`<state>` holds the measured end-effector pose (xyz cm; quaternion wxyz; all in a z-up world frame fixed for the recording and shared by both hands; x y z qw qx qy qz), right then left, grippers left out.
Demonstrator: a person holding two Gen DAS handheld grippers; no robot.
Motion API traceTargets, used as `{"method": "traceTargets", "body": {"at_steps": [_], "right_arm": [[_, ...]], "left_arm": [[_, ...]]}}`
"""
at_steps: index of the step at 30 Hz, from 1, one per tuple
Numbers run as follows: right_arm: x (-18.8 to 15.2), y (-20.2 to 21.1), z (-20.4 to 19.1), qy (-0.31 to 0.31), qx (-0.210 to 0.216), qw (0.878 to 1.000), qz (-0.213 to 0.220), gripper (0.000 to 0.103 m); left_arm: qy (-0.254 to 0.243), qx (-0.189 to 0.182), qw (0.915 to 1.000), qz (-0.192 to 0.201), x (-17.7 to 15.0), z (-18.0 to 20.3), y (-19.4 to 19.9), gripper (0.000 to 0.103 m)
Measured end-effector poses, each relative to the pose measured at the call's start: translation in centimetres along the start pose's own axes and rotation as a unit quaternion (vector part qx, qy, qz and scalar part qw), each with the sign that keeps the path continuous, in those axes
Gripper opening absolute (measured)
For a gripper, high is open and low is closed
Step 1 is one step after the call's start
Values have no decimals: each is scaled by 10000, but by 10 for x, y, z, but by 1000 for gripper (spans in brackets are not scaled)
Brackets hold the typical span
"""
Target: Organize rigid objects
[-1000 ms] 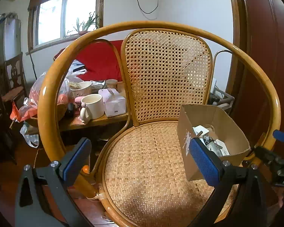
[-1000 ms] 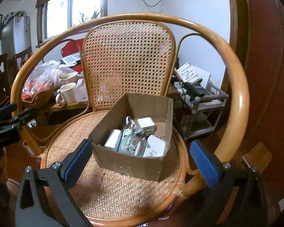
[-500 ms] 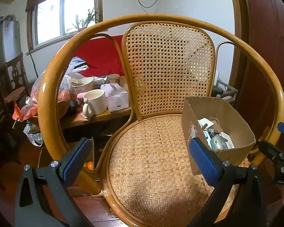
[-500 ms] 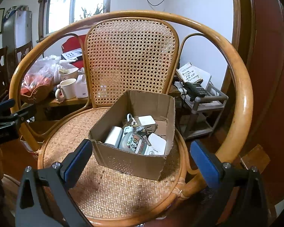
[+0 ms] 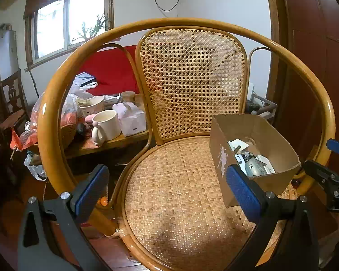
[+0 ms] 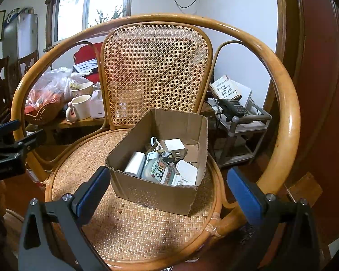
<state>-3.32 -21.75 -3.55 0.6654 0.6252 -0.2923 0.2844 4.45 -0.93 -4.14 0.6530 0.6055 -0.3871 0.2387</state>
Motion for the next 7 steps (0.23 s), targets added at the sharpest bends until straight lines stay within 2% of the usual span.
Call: {"method": "traceTargets", "body": {"at_steps": [7], "right_arm": [[0, 0, 0, -12, 7, 10000, -6, 103]], "left_arm": [[68, 4, 10000, -16, 0, -3, -1, 103]]}}
Point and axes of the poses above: each gripper's, at about its wrist camera, not at the fingertips, and y roughly against the way its jaws point, z to its right, x to its top, the point moved 8 cm from there along -y, roughly the way its jaws point, and after that the axes turned 6 degrees about -z, right-handed, at the moved point
